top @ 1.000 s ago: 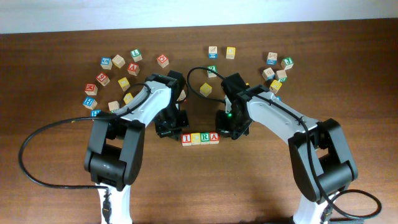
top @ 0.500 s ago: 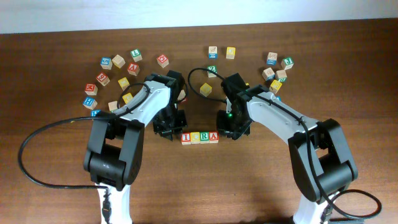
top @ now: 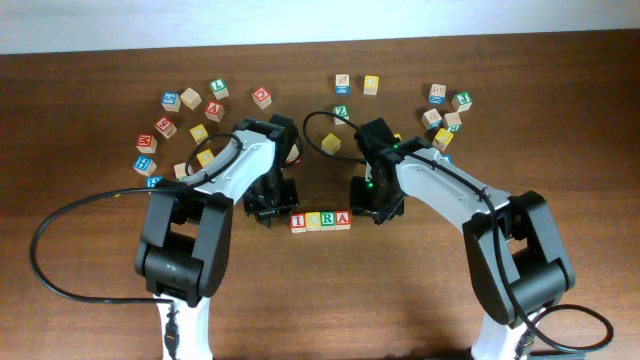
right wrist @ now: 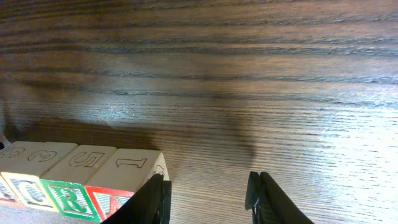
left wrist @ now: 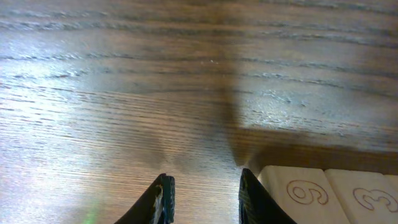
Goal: Spell out ICRA
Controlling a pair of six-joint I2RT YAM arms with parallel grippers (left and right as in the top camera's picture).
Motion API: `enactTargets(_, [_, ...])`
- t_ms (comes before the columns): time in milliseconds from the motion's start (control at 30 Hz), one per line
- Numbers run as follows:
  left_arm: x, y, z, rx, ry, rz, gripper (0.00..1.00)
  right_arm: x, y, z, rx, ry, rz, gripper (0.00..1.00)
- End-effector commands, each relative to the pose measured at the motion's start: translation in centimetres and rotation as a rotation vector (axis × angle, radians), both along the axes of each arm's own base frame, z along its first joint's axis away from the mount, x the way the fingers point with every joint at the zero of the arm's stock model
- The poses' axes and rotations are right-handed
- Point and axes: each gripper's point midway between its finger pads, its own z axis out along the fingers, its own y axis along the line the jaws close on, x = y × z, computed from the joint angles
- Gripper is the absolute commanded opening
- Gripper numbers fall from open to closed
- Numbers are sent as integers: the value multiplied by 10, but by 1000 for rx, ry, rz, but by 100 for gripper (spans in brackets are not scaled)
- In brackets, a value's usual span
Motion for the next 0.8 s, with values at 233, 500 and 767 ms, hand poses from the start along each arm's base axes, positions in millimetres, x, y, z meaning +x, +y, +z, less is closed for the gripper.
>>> enactTargets(233, [20,38,23,-4,-57,66,49,23,-49,30,1,20,-85,43])
enactTargets(500, [20,72,132,-66,-304,117,95,-11,-78,131,-57,-122,-97,98])
enactTargets(767, [-43,93,207,1,-482,126,94,-88,-102,235,-131,-456,-42,98])
